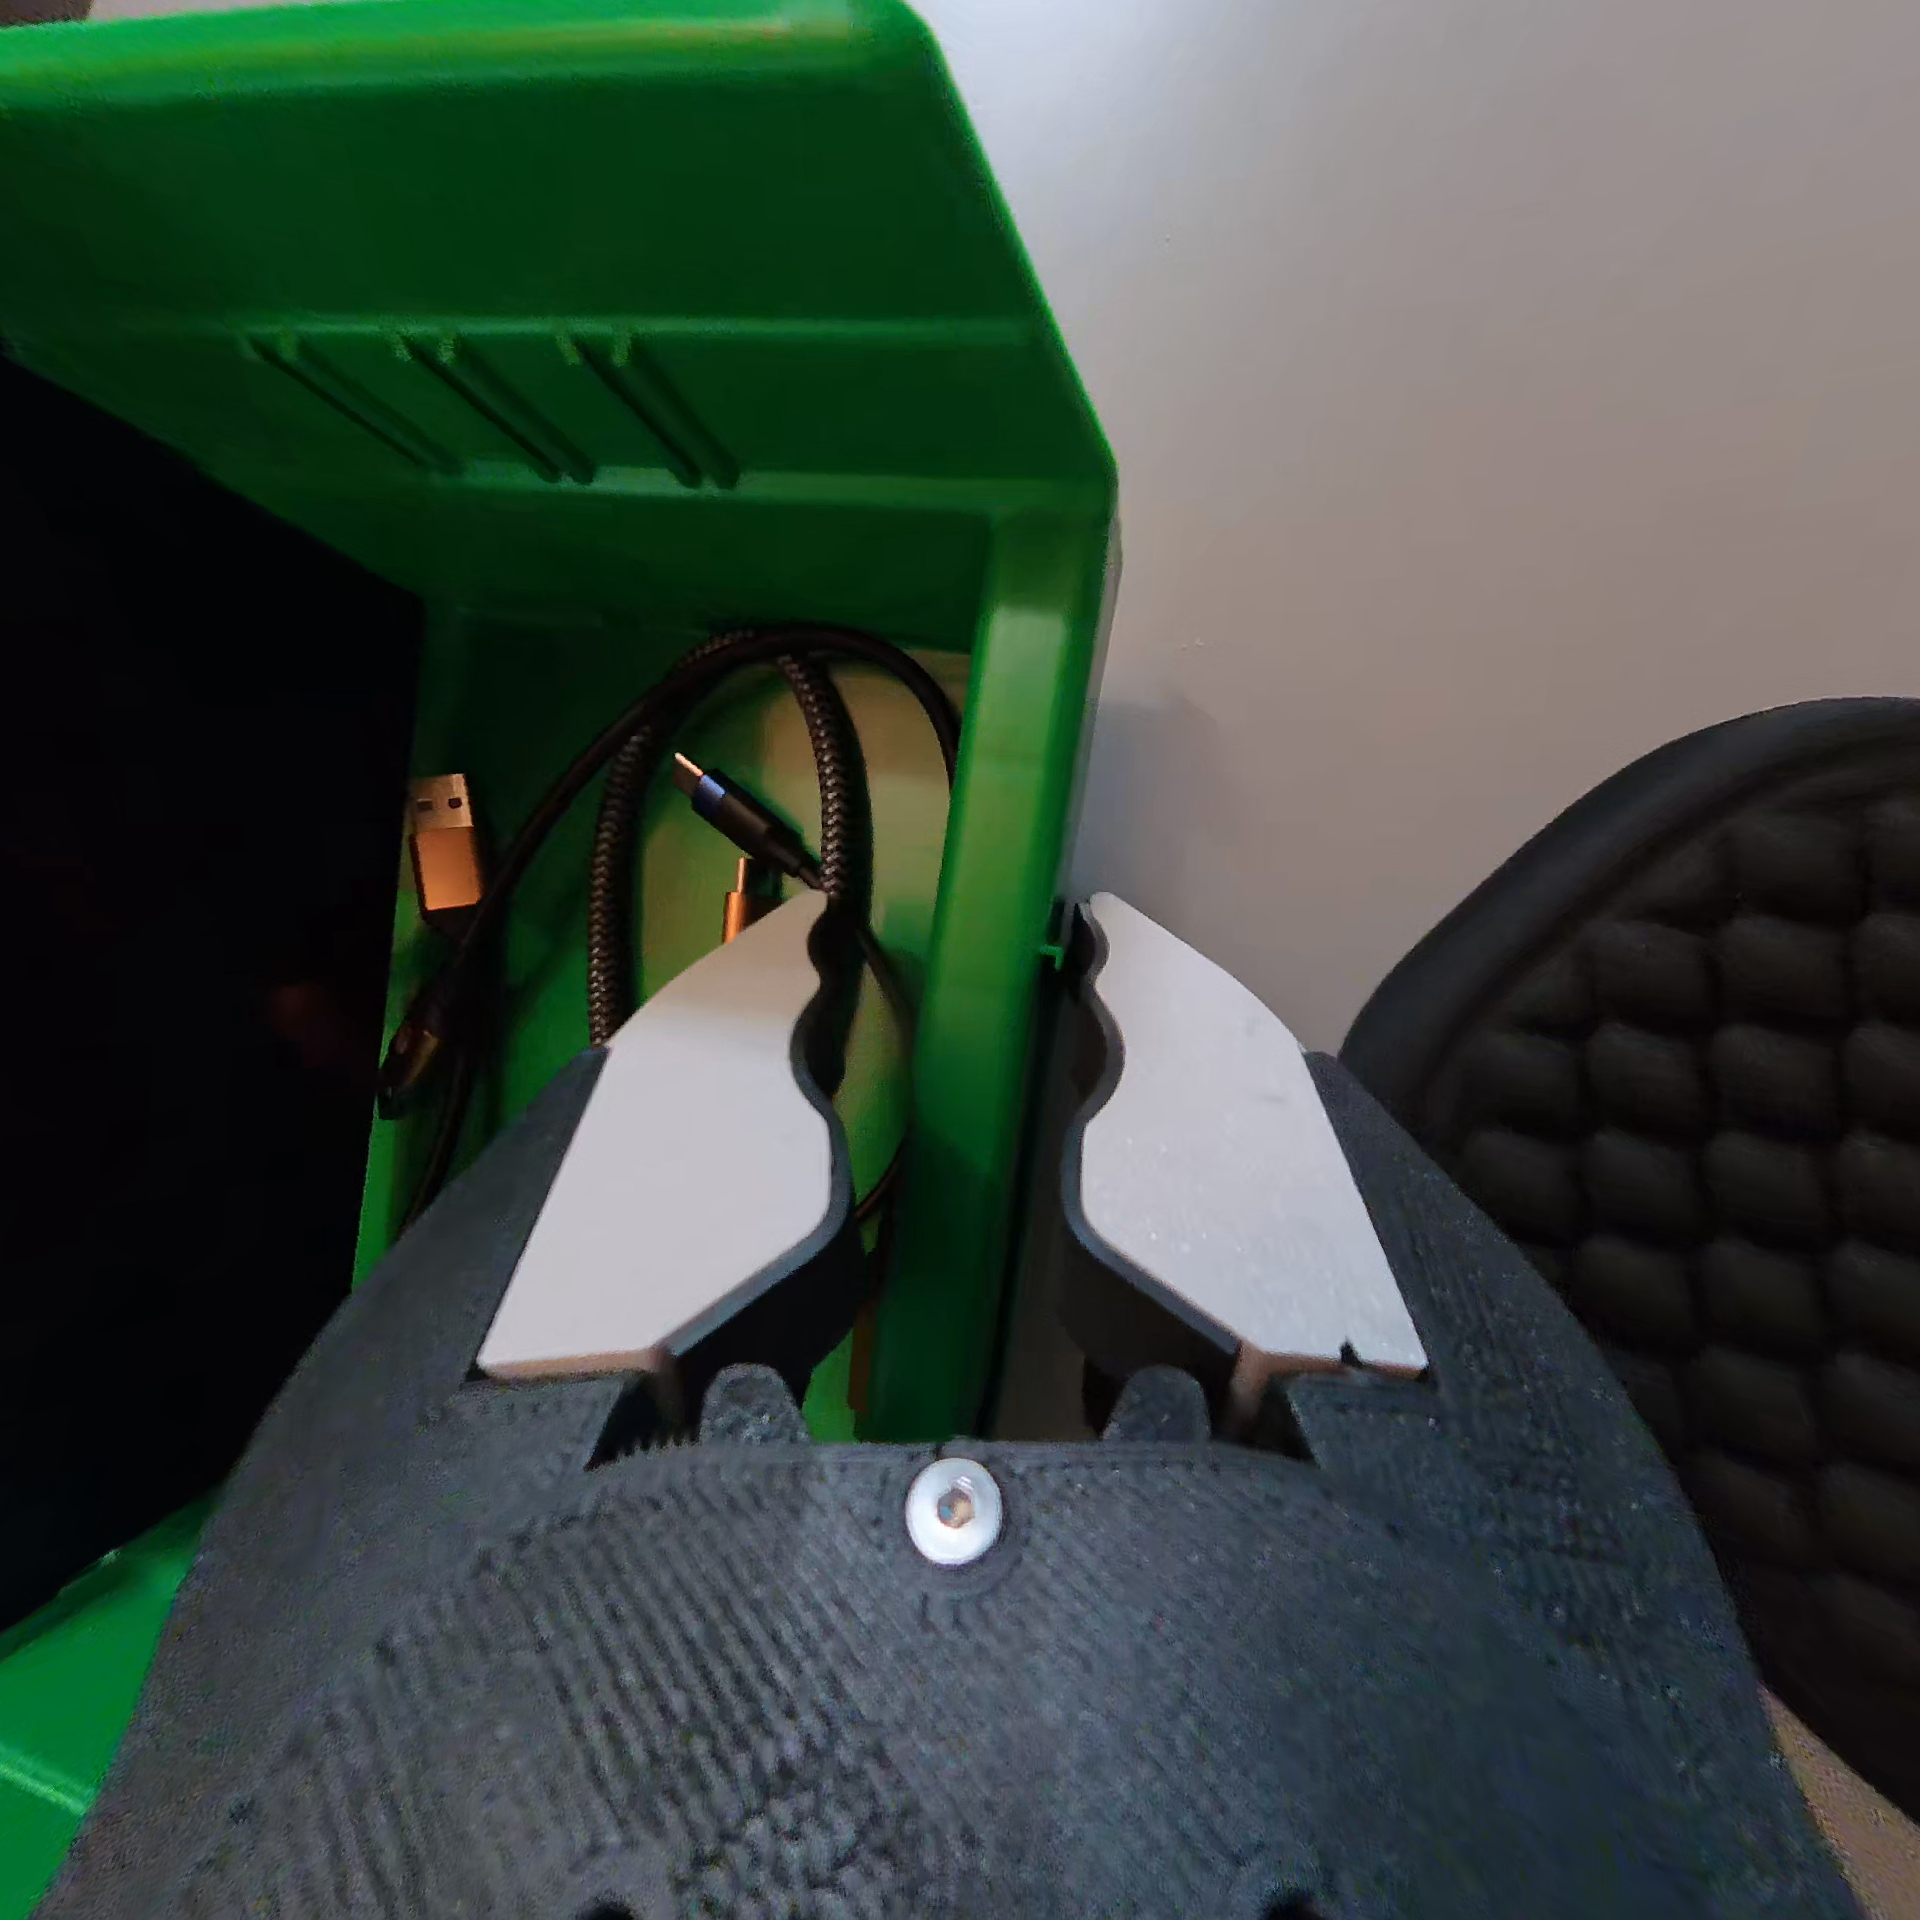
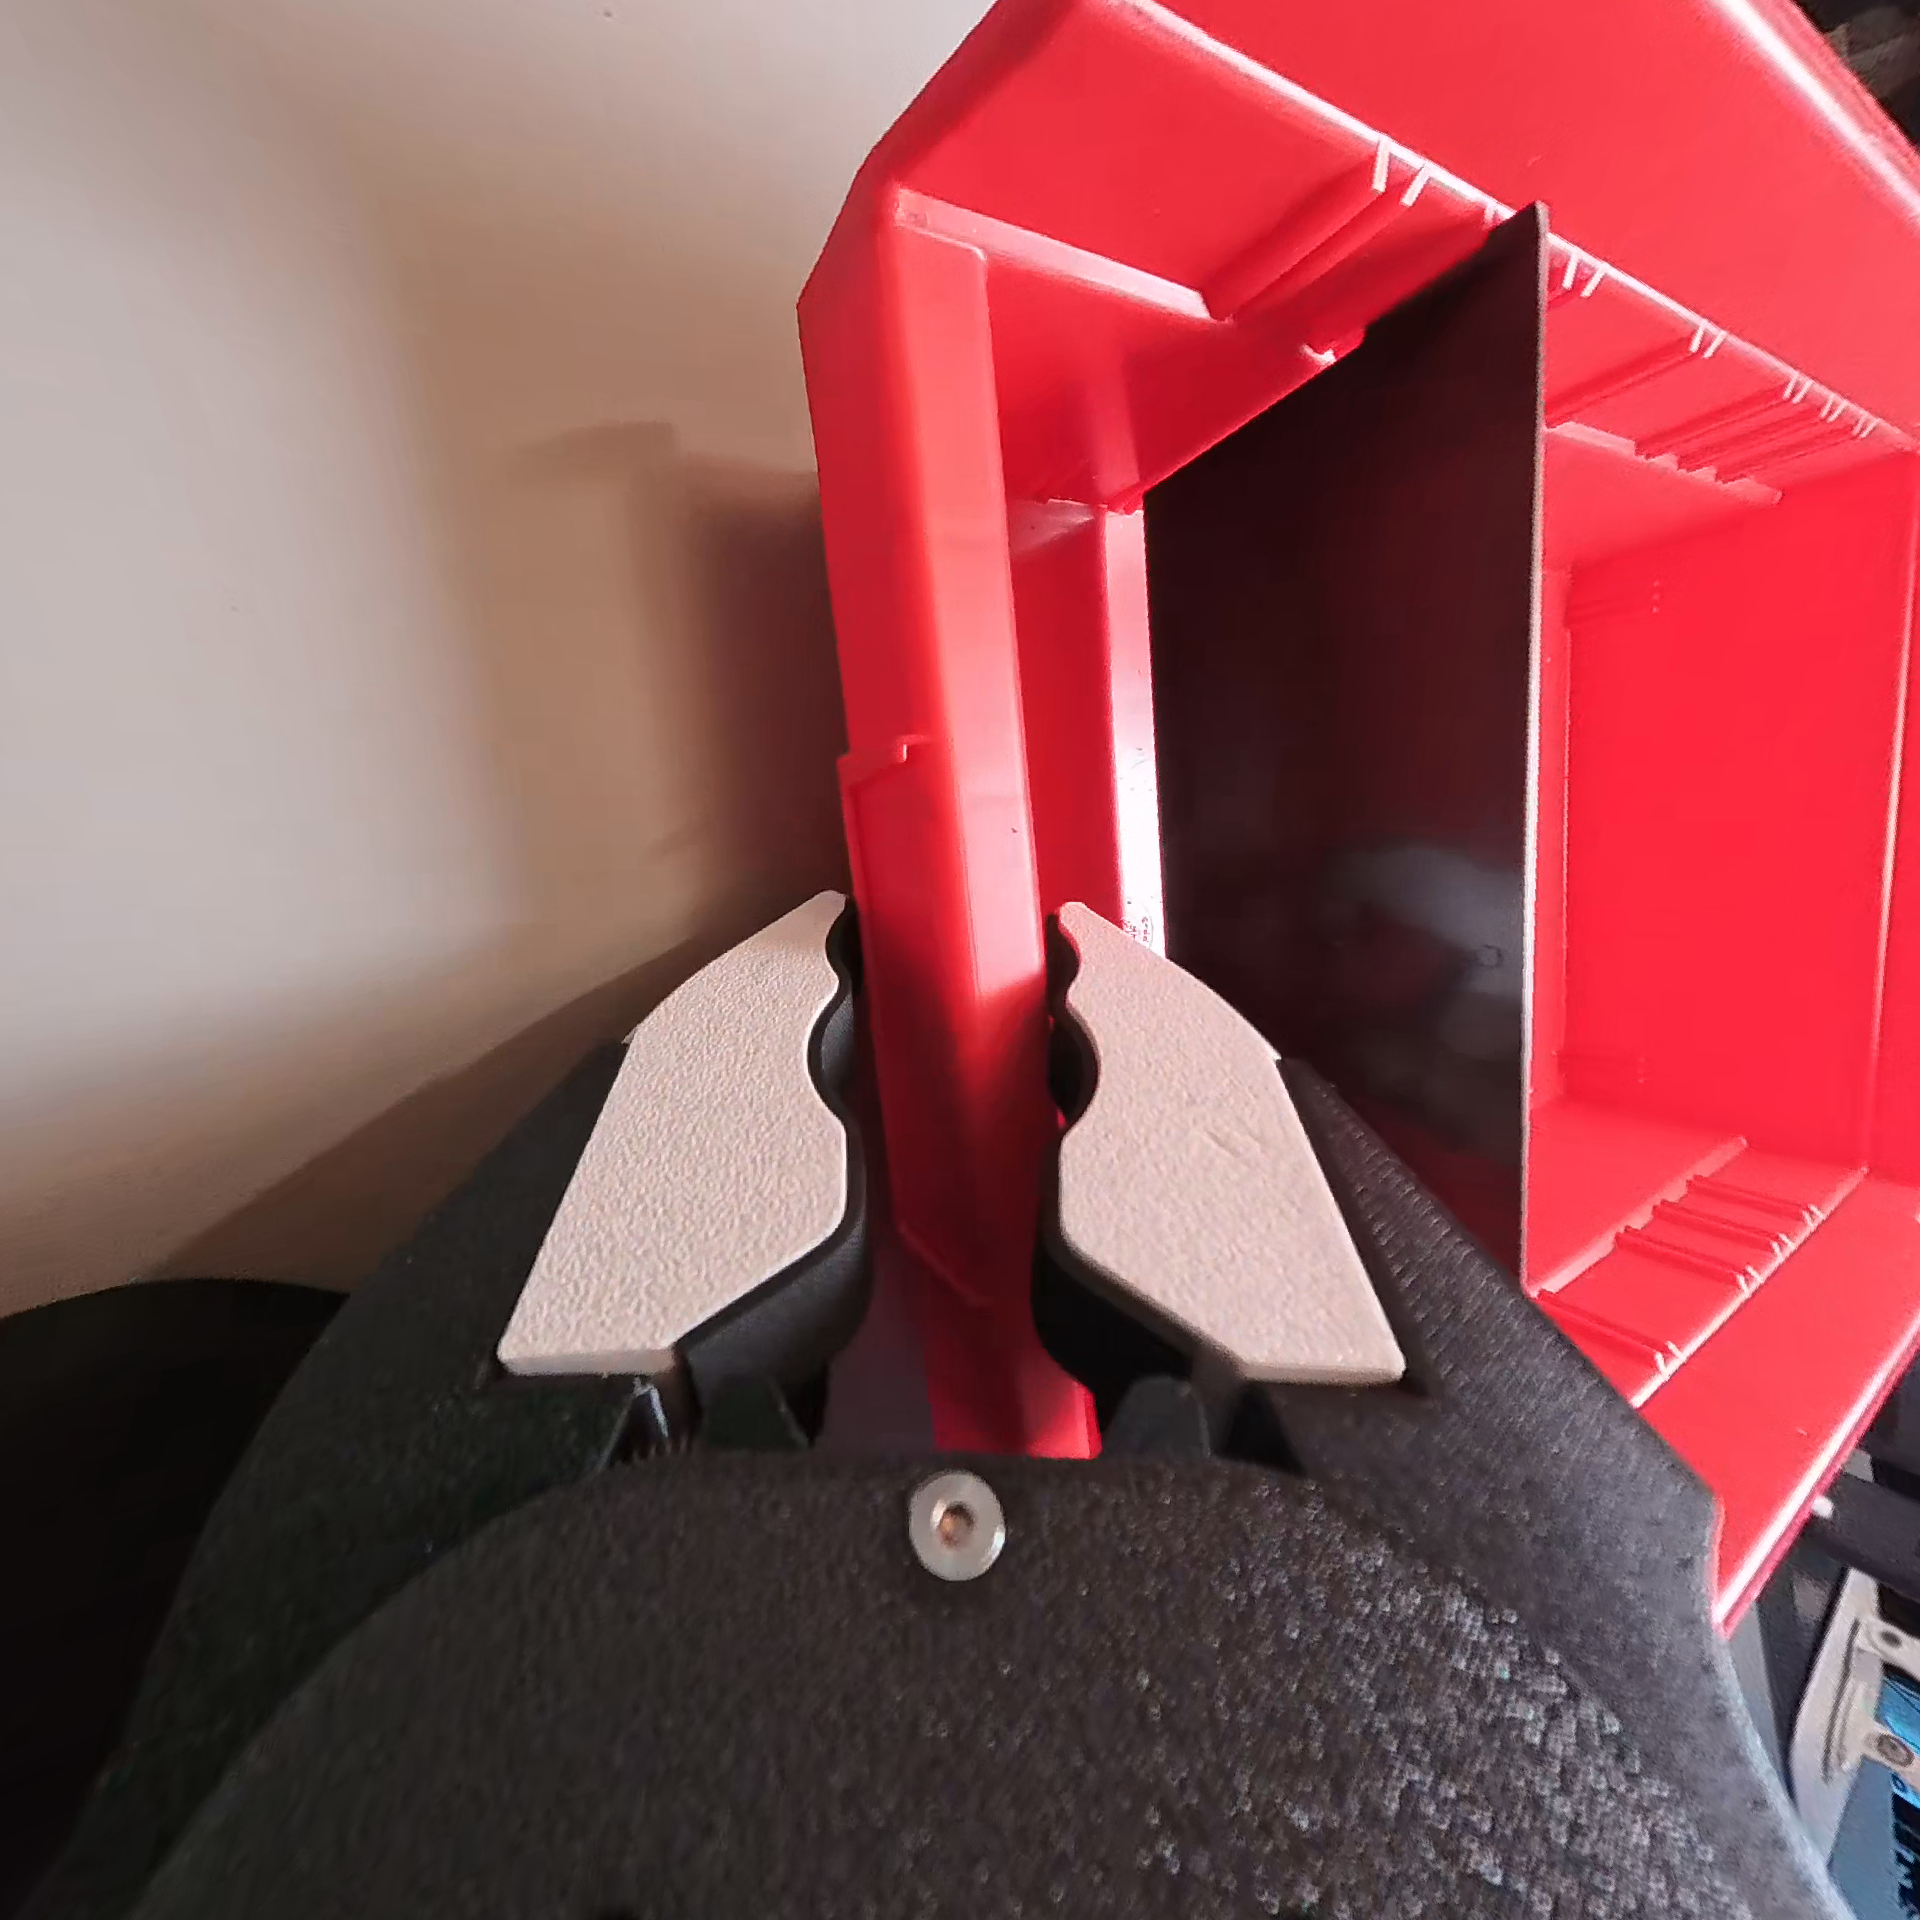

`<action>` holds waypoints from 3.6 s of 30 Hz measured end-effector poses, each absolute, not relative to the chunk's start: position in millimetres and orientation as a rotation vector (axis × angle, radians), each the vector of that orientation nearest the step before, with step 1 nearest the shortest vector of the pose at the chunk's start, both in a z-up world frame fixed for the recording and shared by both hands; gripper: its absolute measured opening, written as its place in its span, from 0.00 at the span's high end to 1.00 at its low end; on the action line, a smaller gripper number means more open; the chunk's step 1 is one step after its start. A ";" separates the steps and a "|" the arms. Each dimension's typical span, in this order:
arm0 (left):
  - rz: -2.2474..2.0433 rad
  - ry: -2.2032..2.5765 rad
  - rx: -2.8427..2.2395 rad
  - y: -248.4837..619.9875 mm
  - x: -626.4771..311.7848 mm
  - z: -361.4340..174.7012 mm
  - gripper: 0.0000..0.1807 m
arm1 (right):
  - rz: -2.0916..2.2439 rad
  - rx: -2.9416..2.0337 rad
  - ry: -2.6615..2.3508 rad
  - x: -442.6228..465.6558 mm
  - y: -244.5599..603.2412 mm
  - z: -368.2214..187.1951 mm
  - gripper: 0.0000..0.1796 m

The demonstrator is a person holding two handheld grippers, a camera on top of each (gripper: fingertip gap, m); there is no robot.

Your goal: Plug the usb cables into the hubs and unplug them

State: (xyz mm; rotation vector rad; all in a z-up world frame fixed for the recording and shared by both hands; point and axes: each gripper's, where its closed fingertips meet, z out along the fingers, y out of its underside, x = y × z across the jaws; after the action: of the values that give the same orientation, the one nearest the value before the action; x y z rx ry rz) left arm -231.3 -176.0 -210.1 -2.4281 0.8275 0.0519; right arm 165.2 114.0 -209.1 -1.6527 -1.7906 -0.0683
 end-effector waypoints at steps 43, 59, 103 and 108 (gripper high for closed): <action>0.647 0.610 -2.262 -41.7 -342.8 -131.8 0.91 | 0.866 -1.296 -1.110 94.3 77.8 -111.3 0.89; 0.729 0.461 -2.006 -78.3 -339.2 -84.3 1.00 | 0.824 -1.315 -0.995 116.8 86.4 -106.3 0.90; 0.506 0.638 -2.119 -46.6 -332.2 -111.1 0.77 | 0.831 -1.322 -1.033 114.4 83.3 -109.1 0.91; 0.578 0.695 -2.191 -25.5 -332.7 -132.9 0.82 | 0.824 -1.313 -1.040 114.7 82.2 -108.3 0.91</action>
State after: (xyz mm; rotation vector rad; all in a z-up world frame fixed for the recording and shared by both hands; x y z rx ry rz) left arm -332.7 -25.5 -132.9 -2.1905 0.6952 0.5778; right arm 114.7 82.2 -108.3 -1.3134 -1.0396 0.8235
